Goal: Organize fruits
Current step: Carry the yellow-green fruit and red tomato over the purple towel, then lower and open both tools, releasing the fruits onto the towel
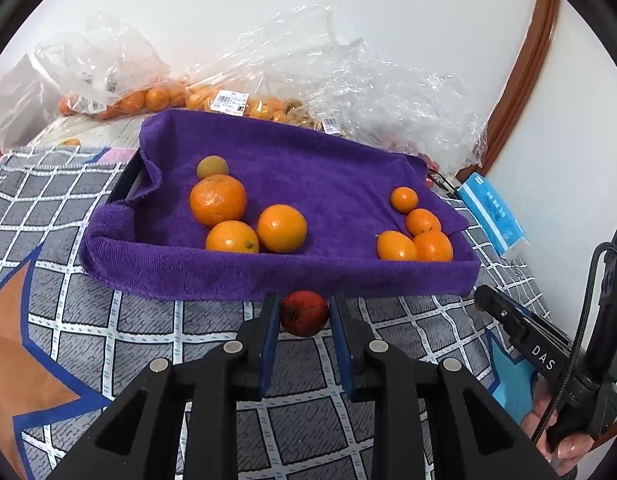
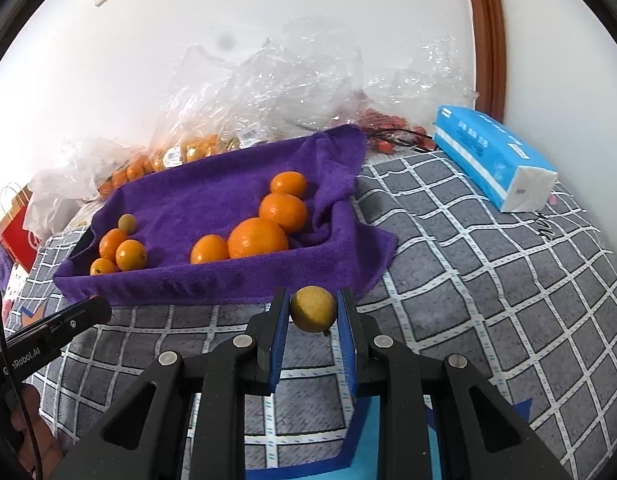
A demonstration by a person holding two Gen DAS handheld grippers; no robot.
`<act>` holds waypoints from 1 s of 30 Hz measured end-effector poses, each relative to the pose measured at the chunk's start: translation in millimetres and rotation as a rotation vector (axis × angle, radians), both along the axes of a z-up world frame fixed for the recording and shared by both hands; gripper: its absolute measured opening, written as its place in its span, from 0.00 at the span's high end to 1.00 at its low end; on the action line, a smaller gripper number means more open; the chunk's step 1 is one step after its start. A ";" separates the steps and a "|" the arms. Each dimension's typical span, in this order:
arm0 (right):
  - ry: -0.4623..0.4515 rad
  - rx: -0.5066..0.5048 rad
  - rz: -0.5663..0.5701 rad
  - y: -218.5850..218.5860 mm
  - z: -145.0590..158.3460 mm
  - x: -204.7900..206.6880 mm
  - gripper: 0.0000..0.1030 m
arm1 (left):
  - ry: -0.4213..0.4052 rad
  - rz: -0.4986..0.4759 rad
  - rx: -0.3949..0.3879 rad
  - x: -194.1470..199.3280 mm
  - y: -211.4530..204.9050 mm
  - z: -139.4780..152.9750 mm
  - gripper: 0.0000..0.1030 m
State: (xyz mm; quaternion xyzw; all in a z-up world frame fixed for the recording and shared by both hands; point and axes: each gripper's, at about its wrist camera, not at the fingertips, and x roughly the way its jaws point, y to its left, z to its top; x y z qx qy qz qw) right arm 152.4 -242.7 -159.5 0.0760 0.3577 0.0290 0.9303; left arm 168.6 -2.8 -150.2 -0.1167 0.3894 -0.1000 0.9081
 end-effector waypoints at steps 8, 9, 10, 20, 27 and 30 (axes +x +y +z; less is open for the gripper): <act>0.013 0.007 0.006 3.4 0.6 1.3 0.77 | 0.022 -0.006 -0.034 -2.2 3.9 -0.8 0.76; 0.012 0.012 0.008 3.3 3.2 1.1 0.77 | 0.023 -0.006 -0.035 -2.1 4.3 0.9 0.76; 0.010 0.013 0.009 3.4 5.5 1.6 0.77 | 0.027 -0.006 -0.040 -1.9 5.3 3.9 0.76; -0.044 -0.005 0.074 20.5 44.4 28.1 0.77 | -0.064 0.026 -0.023 16.0 26.2 57.0 0.76; -0.078 -0.019 0.131 37.4 61.8 62.4 0.77 | -0.102 0.069 -0.009 53.8 42.2 70.3 0.76; -0.070 -0.001 0.158 43.7 59.4 77.1 0.77 | -0.093 0.072 -0.007 73.3 42.2 65.0 0.76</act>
